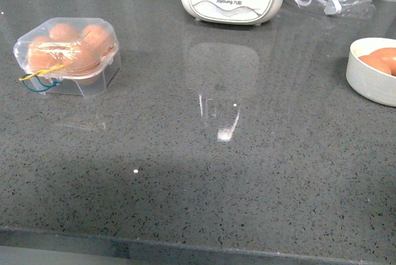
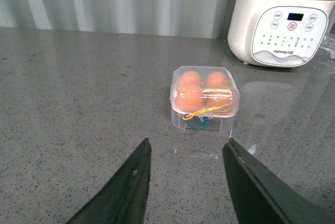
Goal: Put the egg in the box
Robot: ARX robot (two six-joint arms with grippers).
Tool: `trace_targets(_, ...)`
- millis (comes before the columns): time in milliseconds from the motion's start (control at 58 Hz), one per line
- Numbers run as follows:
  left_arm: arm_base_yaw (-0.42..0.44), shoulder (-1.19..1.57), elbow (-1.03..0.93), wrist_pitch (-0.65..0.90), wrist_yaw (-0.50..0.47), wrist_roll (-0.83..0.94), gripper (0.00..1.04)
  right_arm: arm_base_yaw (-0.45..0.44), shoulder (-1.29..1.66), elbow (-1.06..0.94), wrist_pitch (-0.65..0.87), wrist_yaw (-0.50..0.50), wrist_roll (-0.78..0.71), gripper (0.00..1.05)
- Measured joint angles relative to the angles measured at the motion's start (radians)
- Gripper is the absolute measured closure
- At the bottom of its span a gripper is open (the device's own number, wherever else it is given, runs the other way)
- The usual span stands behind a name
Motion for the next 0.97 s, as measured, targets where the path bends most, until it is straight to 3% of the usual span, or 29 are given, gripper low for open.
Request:
trace_targets(103, 0.000, 0.000, 0.000, 0.000, 0.000, 0.000, 0.40, 0.000, 0.000, 0.000, 0.000, 0.000, 0.000, 0.07)
trace_targets(190, 0.000, 0.000, 0.000, 0.000, 0.000, 0.000, 0.20, 0.000, 0.000, 0.000, 0.000, 0.000, 0.000, 0.07)
trace_targets(293, 0.000, 0.000, 0.000, 0.000, 0.000, 0.000, 0.05, 0.000, 0.000, 0.000, 0.000, 0.000, 0.000, 0.07)
trace_targets(966, 0.000, 0.000, 0.000, 0.000, 0.000, 0.000, 0.07, 0.000, 0.000, 0.000, 0.000, 0.000, 0.000, 0.07)
